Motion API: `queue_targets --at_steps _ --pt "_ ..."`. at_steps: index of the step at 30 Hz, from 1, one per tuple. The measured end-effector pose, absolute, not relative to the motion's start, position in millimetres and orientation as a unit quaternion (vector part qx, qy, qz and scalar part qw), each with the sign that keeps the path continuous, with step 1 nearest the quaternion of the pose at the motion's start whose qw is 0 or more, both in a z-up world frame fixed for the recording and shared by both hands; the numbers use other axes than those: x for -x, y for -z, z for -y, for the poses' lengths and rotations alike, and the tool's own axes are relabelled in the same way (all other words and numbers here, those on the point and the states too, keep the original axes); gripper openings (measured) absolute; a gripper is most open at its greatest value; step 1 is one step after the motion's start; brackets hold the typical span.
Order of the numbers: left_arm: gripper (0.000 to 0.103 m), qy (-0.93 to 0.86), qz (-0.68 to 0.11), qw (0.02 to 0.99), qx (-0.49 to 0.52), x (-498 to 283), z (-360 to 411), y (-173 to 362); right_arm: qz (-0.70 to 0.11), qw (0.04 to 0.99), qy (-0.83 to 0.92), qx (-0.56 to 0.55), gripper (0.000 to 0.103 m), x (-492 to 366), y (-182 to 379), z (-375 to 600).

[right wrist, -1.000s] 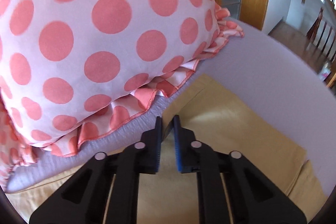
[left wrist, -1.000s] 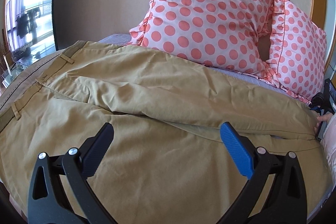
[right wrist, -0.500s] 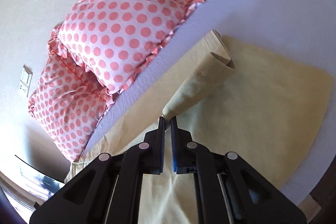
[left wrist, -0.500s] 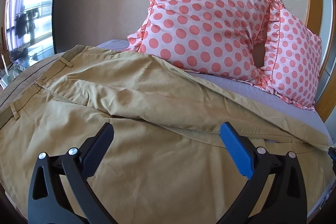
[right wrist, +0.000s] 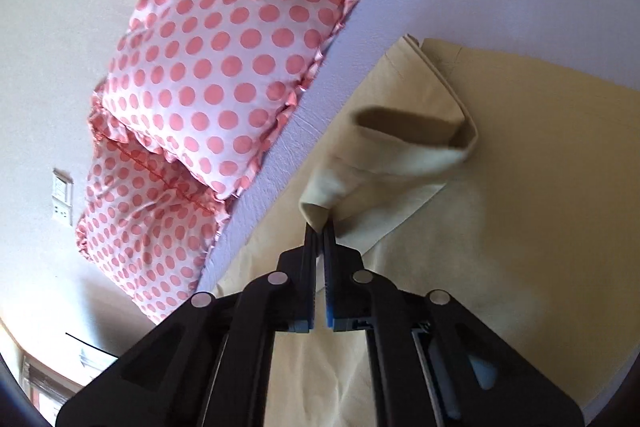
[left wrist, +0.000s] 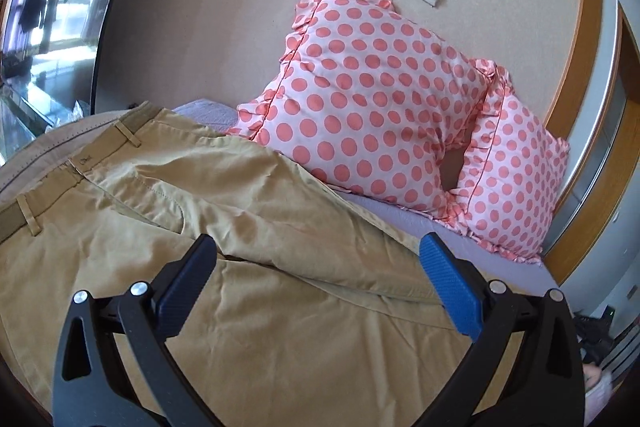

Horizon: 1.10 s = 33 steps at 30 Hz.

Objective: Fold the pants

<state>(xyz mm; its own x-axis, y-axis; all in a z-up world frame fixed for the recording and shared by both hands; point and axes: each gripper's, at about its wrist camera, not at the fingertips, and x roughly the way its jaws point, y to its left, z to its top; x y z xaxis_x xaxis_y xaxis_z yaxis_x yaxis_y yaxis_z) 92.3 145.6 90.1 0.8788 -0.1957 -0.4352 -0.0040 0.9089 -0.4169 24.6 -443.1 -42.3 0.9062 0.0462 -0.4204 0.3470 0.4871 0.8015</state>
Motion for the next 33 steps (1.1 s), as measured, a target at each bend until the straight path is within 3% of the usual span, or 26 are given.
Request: queue_targets --at_steps 4,12,17,19,20,22,23,24,26,29,31,32,33 --pt "0.101 0.027 -0.269 0.93 0.25 -120.3 -170.3 -91.4 -0.109 0.868 0.054 -0.482 0.003 24.4 19.6 448.8" --pt "0.1 -0.044 -0.348 0.883 0.314 -215.3 -197.5 -74.7 -0.101 0.869 0.06 -0.481 0.003 49.1 26.9 460.2" --pt "0.097 -0.133 -0.406 0.868 0.255 -280.7 -196.5 -62.9 -0.103 0.871 0.061 -0.476 0.003 50.2 30.5 459.6" --pt "0.091 -0.162 -0.44 0.852 0.234 -302.0 -199.3 -52.9 -0.105 0.871 0.062 -0.476 0.003 51.4 32.6 459.5" --pt "0.08 -0.168 -0.453 0.844 0.234 -308.6 -201.7 -47.5 -0.106 0.871 0.062 -0.475 0.003 51.7 33.1 459.6" --pt "0.047 -0.17 -0.474 0.83 0.239 -313.6 -207.0 -39.5 -0.107 0.872 0.064 -0.473 0.003 51.6 32.3 459.1" --pt "0.015 -0.157 -0.476 0.83 0.244 -311.9 -209.1 -37.8 -0.106 0.873 0.063 -0.472 0.003 51.7 31.8 459.3" --pt "0.004 -0.149 -0.471 0.833 0.248 -306.5 -210.8 -39.1 -0.106 0.873 0.062 -0.472 0.003 52.1 31.1 459.6" --pt "0.001 -0.147 -0.447 0.85 0.237 -290.3 -212.7 -47.3 -0.106 0.876 0.062 -0.466 0.003 52.6 29.7 458.8" --pt "0.001 -0.124 -0.426 0.864 0.24 -267.2 -212.0 -59.7 -0.111 0.883 0.066 -0.451 0.003 55.6 26.3 458.1" --pt "0.03 -0.095 -0.415 0.859 0.285 -256.3 -212.1 -65.4 -0.113 0.884 0.066 -0.449 0.003 57.9 26.1 458.9" --pt "0.068 -0.088 -0.413 0.855 0.303 -254.8 -210.4 -68.6 -0.114 0.885 0.066 -0.447 0.003 58.4 26.9 458.8" --pt "0.076 -0.092 -0.406 0.855 0.31 -254.9 -207.0 -73.5 -0.116 0.885 0.067 -0.446 0.003 58.8 28.1 458.3"
